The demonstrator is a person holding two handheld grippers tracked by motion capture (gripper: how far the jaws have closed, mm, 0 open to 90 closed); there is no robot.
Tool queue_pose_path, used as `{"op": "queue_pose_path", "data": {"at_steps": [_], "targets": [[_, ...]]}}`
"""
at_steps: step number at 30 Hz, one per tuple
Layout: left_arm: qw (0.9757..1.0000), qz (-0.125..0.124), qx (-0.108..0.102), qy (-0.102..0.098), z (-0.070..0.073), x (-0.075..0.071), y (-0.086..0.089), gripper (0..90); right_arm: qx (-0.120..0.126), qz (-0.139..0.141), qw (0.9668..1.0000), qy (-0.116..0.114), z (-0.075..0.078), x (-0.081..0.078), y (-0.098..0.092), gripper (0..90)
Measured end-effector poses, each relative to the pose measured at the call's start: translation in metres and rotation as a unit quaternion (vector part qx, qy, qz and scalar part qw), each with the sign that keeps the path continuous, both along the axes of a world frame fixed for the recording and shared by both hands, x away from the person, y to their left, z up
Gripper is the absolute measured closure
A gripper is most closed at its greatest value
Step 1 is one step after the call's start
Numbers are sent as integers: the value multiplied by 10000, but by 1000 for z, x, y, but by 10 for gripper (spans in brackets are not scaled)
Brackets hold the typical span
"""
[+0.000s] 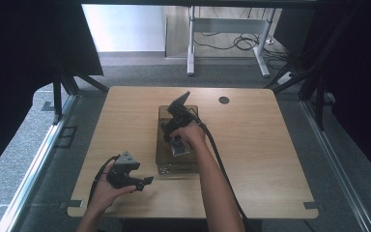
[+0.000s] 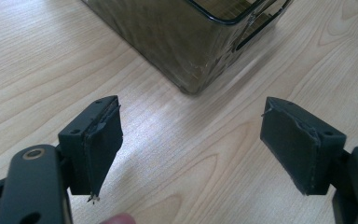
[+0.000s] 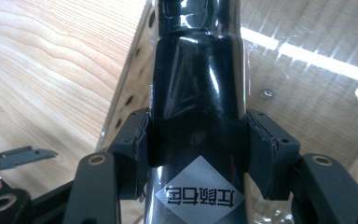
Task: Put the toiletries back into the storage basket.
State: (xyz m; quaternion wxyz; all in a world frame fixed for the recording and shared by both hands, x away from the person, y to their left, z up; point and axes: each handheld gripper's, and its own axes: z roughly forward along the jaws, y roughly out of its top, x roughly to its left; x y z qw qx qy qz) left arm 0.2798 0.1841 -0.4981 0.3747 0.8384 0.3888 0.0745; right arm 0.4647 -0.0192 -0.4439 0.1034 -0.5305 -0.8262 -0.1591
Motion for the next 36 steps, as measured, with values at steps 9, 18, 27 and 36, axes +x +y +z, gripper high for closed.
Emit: {"op": "queue_pose_path", "data": {"at_steps": [9, 18, 27, 36], "targets": [[10000, 6, -42, 9, 0, 1, 1, 212, 37, -181, 9998, 26, -8, 0, 1, 457], [10000, -14, -27, 23, 0, 1, 0, 212, 135, -406, 9990, 147, -22, -4, 1, 457], [10000, -33, -63, 12, 1, 3, -1, 212, 186, -609, 9978, 184, -31, -8, 2, 457], [9998, -90, -156, -32, 5, 10, 2, 212, 225, -1084, 9936, 207, -37, -11, 1, 456]]}}
